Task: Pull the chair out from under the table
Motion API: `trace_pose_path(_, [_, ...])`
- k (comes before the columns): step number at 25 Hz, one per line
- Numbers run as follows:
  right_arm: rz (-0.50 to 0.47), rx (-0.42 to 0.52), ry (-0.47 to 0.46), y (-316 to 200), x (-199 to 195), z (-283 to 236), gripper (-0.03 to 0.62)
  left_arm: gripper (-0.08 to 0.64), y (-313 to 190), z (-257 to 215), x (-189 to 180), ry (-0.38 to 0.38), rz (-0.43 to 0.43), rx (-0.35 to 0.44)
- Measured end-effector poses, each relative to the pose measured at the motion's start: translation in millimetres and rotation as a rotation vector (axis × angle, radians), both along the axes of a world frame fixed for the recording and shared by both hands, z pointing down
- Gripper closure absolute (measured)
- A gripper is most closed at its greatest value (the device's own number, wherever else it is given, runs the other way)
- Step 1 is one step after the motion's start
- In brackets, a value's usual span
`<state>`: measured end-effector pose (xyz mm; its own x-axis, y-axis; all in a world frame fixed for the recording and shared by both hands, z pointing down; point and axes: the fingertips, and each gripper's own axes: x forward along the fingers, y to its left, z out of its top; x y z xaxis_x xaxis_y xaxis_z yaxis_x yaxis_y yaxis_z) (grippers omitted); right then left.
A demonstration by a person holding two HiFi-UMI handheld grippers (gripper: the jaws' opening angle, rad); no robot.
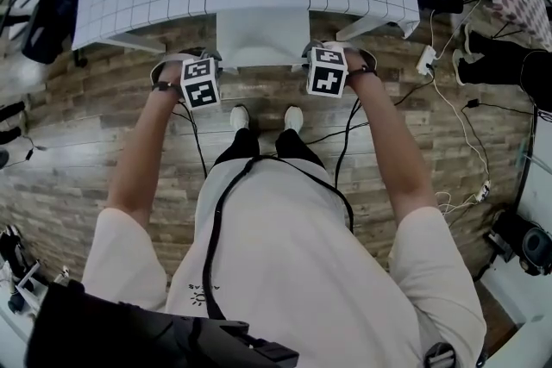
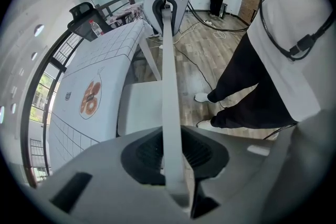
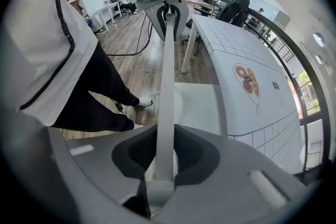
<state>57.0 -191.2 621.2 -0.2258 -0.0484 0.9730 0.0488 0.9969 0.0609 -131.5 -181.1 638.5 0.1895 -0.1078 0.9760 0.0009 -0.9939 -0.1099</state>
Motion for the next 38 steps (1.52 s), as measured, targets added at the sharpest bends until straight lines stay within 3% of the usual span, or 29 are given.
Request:
trace_pose_path(24, [-0.023, -0.069, -0.001, 132.2, 1.2, -1.2, 0.508, 0.479, 136.1, -7.1, 1.3, 0.026, -0.006, -0.081])
trace_pose_path(38, [-0.014, -0.144, -0.061, 141.3, 3.8, -1.9, 0.497, 0.474, 143.1, -3.1, 1.3, 0.032, -0.007, -0.119])
